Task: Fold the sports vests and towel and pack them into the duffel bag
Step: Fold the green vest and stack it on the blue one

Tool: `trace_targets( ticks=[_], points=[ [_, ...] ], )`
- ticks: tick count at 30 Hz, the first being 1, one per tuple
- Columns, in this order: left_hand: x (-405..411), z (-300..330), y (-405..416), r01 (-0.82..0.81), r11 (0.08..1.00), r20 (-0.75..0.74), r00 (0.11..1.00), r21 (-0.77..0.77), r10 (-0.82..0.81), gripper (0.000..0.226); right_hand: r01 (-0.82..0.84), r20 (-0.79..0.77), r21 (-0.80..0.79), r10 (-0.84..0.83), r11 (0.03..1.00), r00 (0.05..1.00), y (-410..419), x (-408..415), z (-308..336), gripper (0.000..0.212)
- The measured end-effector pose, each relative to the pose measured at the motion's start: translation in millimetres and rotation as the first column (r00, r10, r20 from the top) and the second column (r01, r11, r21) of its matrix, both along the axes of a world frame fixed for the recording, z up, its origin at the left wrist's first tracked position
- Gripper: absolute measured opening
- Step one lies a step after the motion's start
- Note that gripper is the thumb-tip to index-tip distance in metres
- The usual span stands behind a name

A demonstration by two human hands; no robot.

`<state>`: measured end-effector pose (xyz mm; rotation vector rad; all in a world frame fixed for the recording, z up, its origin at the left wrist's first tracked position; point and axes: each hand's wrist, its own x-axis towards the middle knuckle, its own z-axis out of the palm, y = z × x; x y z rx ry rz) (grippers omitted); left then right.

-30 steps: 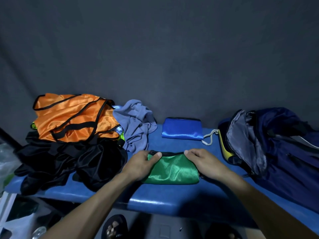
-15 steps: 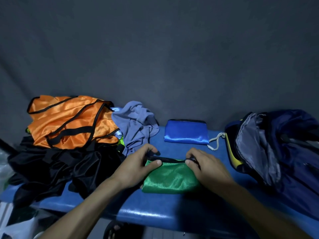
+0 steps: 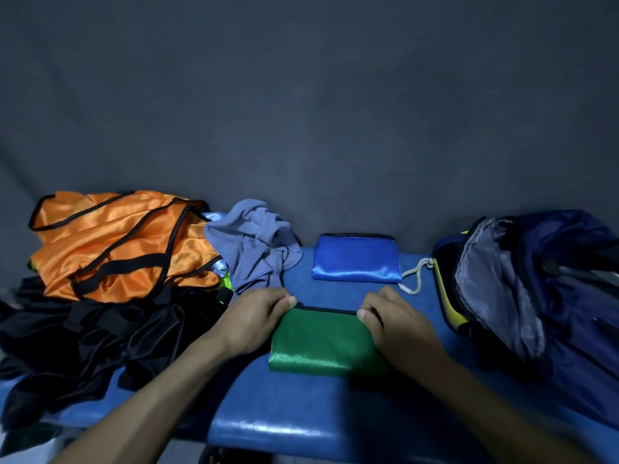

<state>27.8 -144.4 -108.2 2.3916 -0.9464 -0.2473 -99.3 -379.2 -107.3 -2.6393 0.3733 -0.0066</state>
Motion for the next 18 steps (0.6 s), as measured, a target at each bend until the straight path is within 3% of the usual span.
trace_targets(
  ticks=[3,6,8,10,12,14,18],
  points=[
    [-8.4,4.7,-9.9,-0.059,0.978,0.142,0.989,0.201,0.031,0.041,0.017,0.020,-0.019,-0.016,1.000,1.000,-1.8,0.7,-1.1,0.026],
    [-16.4,15.5,-16.5,-0.142,0.943,0.290,0.956,0.302,0.051,0.027,0.049,0.071,0.017,-0.050,0.999,0.996,-2.5,1.1,-4.1,0.029],
    [-20.4,19.1,-17.3,-0.139,0.964,0.416,0.909,0.229,0.032,0.024,0.082,0.095,0.008,-0.082,0.997,0.992,-1.0,1.9,-7.2,0.029],
    [-24.9,14.3,-18.8,-0.022,0.988,0.401,0.915,0.152,-0.041,0.034,0.100,0.101,-0.011,-0.099,0.995,0.990,0.2,3.3,-8.7,0.029],
    [-27.9,-0.9,-21.8,0.060,0.969,0.377,0.914,0.239,-0.150,0.048,0.118,0.101,-0.006,-0.117,0.993,0.988,1.3,3.7,-7.3,0.030],
    [-29.9,-14.6,-23.7,0.022,0.956,0.441,0.884,0.292,-0.155,0.050,0.128,0.122,0.014,-0.128,0.992,0.984,2.2,3.8,-6.2,0.029],
    [-33.5,-21.2,-21.7,-0.034,0.982,0.573,0.816,0.187,-0.081,0.034,0.114,0.231,0.194,-0.158,0.974,0.960,2.5,3.3,-5.8,0.028]
  ],
)
